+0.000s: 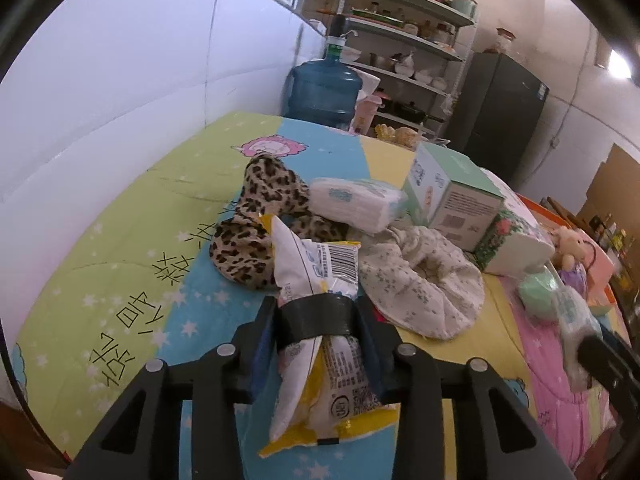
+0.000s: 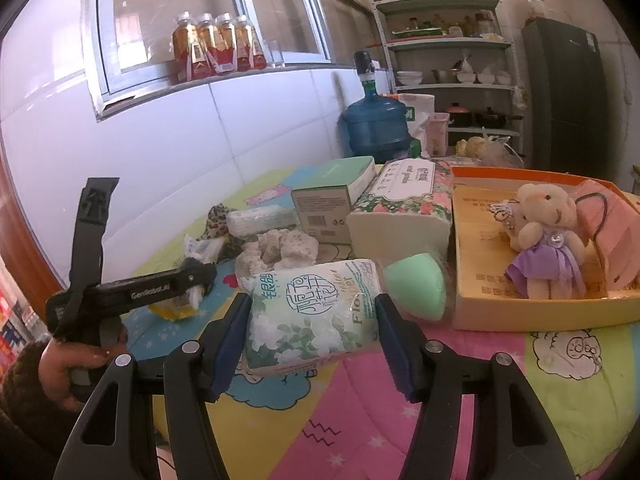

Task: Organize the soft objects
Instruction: 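Lift and carry the snack bag and tissue pack over the box with both tools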

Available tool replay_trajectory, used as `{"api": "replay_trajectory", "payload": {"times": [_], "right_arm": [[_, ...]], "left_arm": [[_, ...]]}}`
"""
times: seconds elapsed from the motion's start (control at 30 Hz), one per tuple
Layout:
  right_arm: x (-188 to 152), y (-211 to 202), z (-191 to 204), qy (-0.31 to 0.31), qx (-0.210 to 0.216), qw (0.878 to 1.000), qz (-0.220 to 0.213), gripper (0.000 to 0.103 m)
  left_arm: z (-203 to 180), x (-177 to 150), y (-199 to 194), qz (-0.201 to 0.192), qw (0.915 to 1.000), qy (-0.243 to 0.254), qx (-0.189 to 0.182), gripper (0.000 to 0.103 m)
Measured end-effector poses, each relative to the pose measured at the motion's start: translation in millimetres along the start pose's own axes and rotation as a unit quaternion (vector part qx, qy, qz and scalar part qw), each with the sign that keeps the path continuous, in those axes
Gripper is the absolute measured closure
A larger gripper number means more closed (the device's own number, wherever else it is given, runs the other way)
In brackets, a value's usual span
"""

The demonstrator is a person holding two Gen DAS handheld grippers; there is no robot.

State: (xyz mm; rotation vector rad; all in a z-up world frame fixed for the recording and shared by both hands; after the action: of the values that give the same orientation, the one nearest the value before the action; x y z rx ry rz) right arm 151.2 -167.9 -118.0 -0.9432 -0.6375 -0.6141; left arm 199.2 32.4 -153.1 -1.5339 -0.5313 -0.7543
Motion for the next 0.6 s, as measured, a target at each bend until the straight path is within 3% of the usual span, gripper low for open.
{"api": "replay_trajectory", "payload": {"times": [0.3,0.6], "right_arm": [[8,-15,1,-0.005,-0.008,1.000,-0.022,0.039],[28,-45,-18,-0.002,-0.036,0.997,-0.065,0.039]], "left_arm": [[-24,14,-31,-0.043,0.9983,0.025,-0.029,0.064],[-83,52,-53,-0.091,0.9901,0.085,-0.065,0.064]]}}
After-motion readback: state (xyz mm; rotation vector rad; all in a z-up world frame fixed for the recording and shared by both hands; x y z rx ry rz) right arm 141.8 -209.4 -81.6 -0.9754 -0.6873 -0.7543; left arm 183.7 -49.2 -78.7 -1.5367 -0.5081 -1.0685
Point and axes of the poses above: each gripper's, at about its wrist camera, not at the fingertips, and y roughly the way its jaws point, z to its left, x to its top, the point moved 8 cm from there along y, roughly the way its jaws point, and after that the axes turned 15 degrees about y, right-handed, at the moved point
